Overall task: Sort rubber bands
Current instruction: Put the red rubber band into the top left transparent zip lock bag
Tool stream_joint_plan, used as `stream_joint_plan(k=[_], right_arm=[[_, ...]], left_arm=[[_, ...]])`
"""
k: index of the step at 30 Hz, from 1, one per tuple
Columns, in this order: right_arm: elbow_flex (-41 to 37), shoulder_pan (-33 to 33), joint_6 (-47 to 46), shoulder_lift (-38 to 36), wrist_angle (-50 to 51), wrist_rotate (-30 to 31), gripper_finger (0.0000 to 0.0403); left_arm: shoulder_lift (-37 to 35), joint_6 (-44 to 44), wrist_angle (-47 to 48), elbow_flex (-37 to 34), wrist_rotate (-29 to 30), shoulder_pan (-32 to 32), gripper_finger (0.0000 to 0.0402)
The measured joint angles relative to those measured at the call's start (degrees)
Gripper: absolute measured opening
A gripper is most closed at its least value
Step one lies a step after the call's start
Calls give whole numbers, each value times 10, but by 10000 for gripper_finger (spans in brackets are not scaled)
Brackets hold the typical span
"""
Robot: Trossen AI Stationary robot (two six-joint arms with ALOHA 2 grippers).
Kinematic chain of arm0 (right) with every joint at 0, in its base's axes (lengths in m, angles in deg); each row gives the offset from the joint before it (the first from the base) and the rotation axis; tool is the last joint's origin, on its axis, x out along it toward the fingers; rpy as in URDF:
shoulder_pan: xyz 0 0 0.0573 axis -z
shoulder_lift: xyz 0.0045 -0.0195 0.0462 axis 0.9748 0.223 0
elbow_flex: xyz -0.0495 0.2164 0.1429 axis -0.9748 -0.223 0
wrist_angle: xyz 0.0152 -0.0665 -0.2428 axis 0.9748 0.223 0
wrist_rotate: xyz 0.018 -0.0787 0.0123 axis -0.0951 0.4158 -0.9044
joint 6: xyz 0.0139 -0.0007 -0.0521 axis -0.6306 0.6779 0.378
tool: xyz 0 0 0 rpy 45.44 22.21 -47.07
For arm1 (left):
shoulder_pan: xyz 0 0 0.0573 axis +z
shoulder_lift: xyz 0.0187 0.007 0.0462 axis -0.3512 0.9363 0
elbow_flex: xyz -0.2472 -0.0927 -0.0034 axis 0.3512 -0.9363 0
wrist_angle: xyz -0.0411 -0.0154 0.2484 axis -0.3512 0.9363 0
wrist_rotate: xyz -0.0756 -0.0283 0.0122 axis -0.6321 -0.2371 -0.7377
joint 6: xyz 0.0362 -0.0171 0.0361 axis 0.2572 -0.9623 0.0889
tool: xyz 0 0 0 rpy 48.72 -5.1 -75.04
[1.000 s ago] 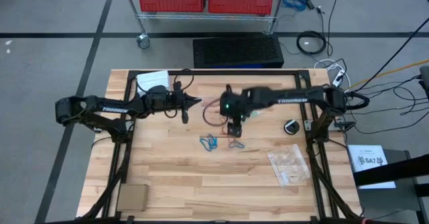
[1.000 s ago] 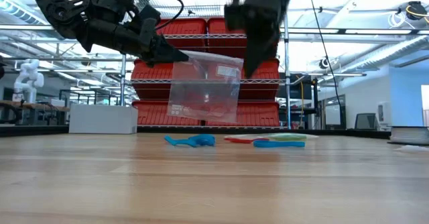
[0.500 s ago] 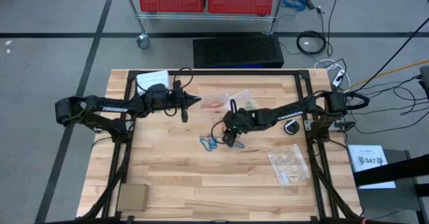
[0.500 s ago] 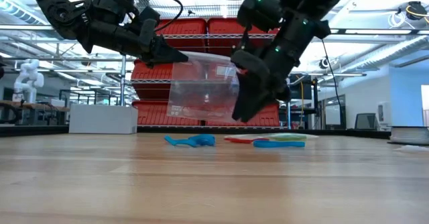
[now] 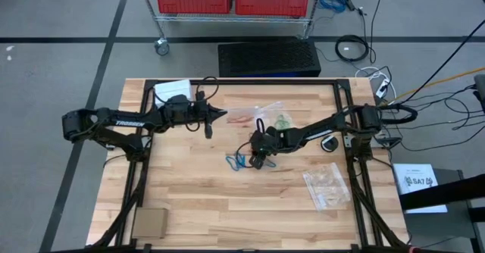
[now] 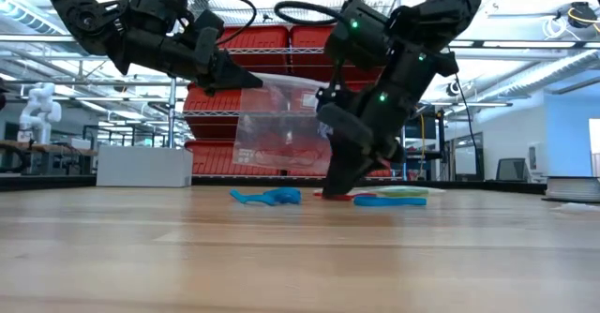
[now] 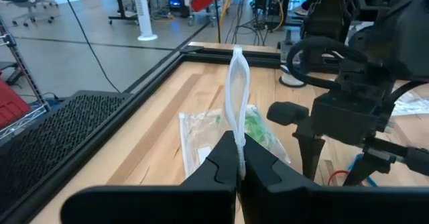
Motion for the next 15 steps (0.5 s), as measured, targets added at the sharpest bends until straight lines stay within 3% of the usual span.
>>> stream_joint_plan(k=[3, 8, 15], right_arm=[[1, 0, 0, 8, 0, 14, 130], [1, 1, 28, 9, 3, 28, 21], [24, 3, 58, 2, 26, -7, 4]], left_arm=[[0, 0, 0, 0, 0, 0, 2], [0, 0, 0, 0, 0, 0, 2], [0, 0, 0, 0, 0, 0, 2]])
